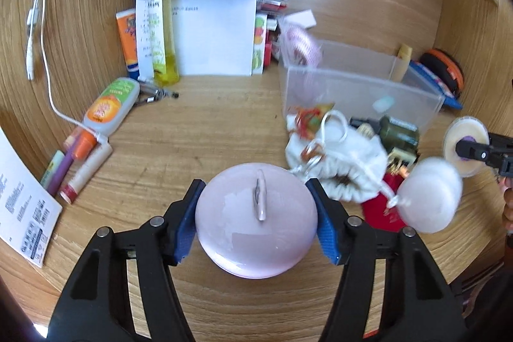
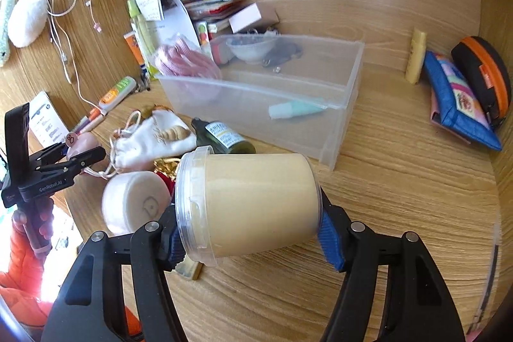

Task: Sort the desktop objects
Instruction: 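Lift and carry the pink container and beige tub over the clear box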

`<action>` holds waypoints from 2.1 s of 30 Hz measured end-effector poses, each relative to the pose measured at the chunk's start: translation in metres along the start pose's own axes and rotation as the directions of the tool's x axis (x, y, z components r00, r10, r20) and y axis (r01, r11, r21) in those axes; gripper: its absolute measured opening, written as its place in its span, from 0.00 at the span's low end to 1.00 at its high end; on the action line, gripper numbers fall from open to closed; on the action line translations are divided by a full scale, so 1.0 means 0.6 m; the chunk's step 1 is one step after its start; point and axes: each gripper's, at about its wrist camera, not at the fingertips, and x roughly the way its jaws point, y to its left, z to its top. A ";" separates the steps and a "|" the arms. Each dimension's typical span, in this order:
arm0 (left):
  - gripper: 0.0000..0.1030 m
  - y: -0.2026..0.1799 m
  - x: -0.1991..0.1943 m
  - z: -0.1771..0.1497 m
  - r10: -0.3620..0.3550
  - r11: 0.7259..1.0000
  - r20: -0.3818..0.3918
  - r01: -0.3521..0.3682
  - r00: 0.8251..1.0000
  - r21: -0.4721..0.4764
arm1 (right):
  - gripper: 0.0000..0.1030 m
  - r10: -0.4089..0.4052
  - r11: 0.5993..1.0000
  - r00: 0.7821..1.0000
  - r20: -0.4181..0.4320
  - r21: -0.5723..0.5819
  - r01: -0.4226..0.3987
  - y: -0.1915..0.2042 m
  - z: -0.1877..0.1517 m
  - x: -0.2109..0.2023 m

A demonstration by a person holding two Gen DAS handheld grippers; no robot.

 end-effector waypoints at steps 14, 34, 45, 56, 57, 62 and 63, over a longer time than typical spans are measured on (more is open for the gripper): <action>0.61 -0.035 -0.020 0.083 -0.059 0.997 0.056 0.056 0.997 0.055 | 0.61 -0.027 1.000 0.996 0.081 -0.009 0.028 0.003 0.024 -0.058; 0.61 -0.105 0.016 0.195 -0.263 0.962 0.075 0.256 0.962 0.098 | 0.61 -0.005 1.000 0.991 0.133 -0.022 0.008 -0.005 0.115 -0.022; 0.61 -0.132 0.070 0.259 -0.296 0.948 0.061 0.285 0.953 0.142 | 0.61 -0.024 1.000 0.993 0.114 -0.006 0.025 -0.023 0.164 0.026; 0.61 -0.135 0.149 0.293 -0.293 0.944 -0.029 0.294 0.956 0.152 | 0.61 -0.037 0.999 0.998 0.050 0.030 0.035 -0.053 0.201 0.082; 0.61 -0.136 0.152 0.296 -0.293 0.943 -0.033 0.295 0.955 0.154 | 0.61 -0.036 0.999 0.998 0.045 0.032 0.034 -0.056 0.205 0.086; 0.61 -0.135 0.176 0.315 -0.294 0.940 -0.070 0.302 0.953 0.157 | 0.61 -0.038 0.999 0.999 0.022 0.030 0.037 -0.064 0.222 0.105; 0.61 -0.136 0.181 0.317 -0.294 0.939 -0.078 0.303 0.953 0.160 | 0.61 -0.040 0.999 0.999 0.017 0.027 0.039 -0.065 0.224 0.109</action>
